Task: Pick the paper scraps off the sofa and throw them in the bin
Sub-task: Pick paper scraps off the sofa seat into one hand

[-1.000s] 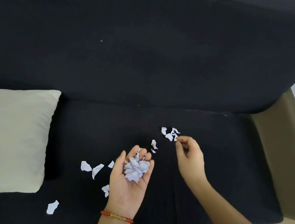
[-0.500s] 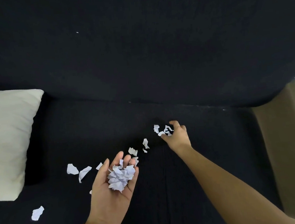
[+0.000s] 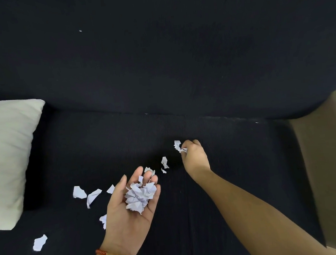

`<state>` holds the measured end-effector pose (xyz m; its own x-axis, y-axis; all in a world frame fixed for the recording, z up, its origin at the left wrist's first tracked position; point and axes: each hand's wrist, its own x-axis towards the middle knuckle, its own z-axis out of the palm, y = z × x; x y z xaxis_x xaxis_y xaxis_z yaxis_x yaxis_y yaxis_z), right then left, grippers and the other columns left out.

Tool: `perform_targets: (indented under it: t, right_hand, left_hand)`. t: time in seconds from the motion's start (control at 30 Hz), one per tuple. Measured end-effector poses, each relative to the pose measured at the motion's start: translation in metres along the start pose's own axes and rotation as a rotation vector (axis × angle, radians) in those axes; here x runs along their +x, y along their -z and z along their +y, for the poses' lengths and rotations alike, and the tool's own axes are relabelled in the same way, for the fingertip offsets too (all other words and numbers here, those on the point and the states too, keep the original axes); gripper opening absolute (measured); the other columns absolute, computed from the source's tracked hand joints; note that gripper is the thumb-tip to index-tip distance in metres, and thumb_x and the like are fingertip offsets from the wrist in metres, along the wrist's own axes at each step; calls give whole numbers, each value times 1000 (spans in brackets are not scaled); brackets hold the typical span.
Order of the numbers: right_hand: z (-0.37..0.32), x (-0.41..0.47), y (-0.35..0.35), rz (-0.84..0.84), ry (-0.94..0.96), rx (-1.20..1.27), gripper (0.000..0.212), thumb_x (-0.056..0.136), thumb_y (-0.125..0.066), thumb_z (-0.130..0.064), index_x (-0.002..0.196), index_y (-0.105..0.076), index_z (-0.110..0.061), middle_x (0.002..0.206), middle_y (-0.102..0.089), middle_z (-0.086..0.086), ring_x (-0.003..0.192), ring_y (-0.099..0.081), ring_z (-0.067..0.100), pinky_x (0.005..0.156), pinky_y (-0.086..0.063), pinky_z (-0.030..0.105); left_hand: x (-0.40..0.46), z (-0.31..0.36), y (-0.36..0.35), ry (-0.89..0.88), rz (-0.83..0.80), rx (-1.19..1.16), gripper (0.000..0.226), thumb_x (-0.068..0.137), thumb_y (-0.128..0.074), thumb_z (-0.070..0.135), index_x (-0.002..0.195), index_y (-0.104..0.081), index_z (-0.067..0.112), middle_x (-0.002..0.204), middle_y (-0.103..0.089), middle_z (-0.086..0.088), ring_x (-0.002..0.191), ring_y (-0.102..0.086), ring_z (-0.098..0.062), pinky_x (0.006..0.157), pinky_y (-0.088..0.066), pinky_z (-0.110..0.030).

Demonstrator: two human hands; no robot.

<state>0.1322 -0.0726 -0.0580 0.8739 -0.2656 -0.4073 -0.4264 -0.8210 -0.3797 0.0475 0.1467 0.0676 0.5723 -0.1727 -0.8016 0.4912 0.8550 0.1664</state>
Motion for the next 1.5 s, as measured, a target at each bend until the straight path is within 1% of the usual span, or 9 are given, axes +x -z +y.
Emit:
perform_targets:
  t: [0.27, 0.4, 0.53, 0.7, 0.83, 1.03, 1.17, 1.33, 1.5]
  right_hand:
    - [-10, 11, 8, 154, -36, 321, 16, 104, -56, -9, 109, -68, -17, 106, -65, 7, 91, -66, 26, 68, -57, 36]
    - [-30, 28, 9, 27, 6, 201, 49, 102, -49, 4, 144, -59, -20, 134, -58, 10, 109, -61, 23, 85, -55, 32]
    - [-42, 43, 4, -123, 78, -52, 66, 91, -52, 16, 149, -56, -17, 147, -49, 11, 121, -62, 31, 95, -56, 34]
    - [-42, 49, 4, -84, 128, -148, 39, 91, -54, 15, 115, -70, -12, 121, -59, 11, 87, -67, 30, 70, -60, 37]
    - [-37, 28, 5, -46, 26, 98, 22, 98, -56, 0, 99, -71, -16, 107, -66, 11, 80, -70, 27, 64, -63, 40]
    - [-34, -19, 6, -118, -14, 258, 13, 102, -59, -12, 100, -71, -18, 100, -68, 6, 81, -74, 28, 66, -64, 43]
    - [-36, -41, -6, -149, 60, 174, 9, 100, -63, -11, 106, -68, -16, 114, -58, 4, 85, -65, 20, 63, -59, 30]
    - [-44, -57, -26, -273, 120, 29, 31, 94, -71, -11, 121, -57, -17, 121, -49, 2, 92, -61, 21, 74, -61, 35]
    - [-50, -58, -35, -171, 129, -69, 25, 97, -61, 3, 117, -58, -12, 115, -52, 5, 78, -63, 22, 62, -55, 30]
  left_hand:
    - [-4, 14, 7, -11, -30, 1, 39, 72, -74, 36, 98, -86, 10, 113, -79, -12, 97, -80, -25, 73, -67, -40]
    - [-9, 20, 13, -10, -20, -21, 35, 81, -70, 36, 99, -85, 10, 111, -79, -11, 97, -80, -25, 73, -67, -40]
    - [-9, 25, 19, -30, 1, -20, 35, 86, -66, 36, 100, -85, 10, 112, -79, -11, 95, -80, -25, 73, -67, -40]
    - [-10, 32, 29, -41, 4, -32, 35, 83, -70, 36, 102, -85, 11, 115, -78, -11, 99, -79, -25, 75, -66, -40]
    - [-12, 35, 31, -35, -36, -25, 43, 65, -79, 35, 101, -85, 12, 114, -78, -10, 98, -79, -25, 73, -66, -39]
    - [-9, 32, 25, -36, 5, -23, 36, 86, -65, 37, 99, -85, 11, 115, -78, -11, 98, -80, -26, 73, -67, -40]
    - [-9, 29, 22, -61, 19, -4, 38, 90, -60, 37, 98, -86, 11, 116, -78, -11, 99, -80, -25, 77, -67, -40]
    - [-16, 28, 28, -58, 33, 15, 41, 98, -55, 38, 97, -86, 11, 114, -79, -12, 99, -79, -25, 75, -67, -40]
    - [-22, 30, 41, -67, 57, 28, 40, 96, -56, 38, 95, -86, 12, 113, -80, -12, 97, -80, -26, 74, -67, -40]
